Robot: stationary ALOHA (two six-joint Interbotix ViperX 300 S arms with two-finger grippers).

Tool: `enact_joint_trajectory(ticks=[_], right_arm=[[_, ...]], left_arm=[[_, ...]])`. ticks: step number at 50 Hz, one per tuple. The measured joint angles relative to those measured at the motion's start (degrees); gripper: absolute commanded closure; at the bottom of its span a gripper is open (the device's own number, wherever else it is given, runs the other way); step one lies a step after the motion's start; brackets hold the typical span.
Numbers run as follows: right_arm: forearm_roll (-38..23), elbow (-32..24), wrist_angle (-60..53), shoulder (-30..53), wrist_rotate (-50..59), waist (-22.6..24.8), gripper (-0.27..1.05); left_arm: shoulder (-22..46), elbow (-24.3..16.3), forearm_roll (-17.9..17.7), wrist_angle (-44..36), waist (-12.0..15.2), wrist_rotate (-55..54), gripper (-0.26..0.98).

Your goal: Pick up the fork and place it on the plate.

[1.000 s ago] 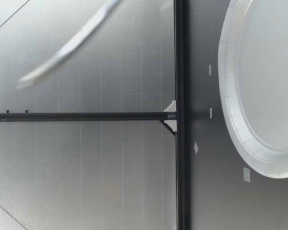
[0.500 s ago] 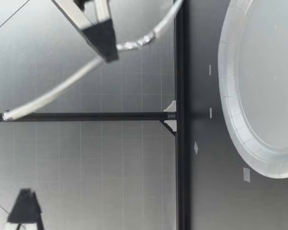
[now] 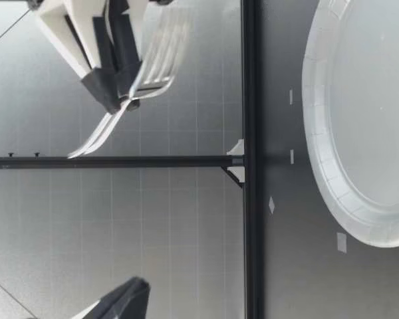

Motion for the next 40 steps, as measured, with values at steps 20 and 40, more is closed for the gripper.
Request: enact_joint_trajectory(ticks=[20,40], right_arm=[[-8.09,-0.79,-10.28,7.12,28.21,1.49,0.73],[-12.57,-3.78,-23.82,16.08,31.73,1.76,0.73]], left_arm=[[-1.85,-0.62,19.34,8.79,1.05,14.85,0.47],[-0.62,-1.76,24.17,7.21,1.32,9.14,-0.03]])
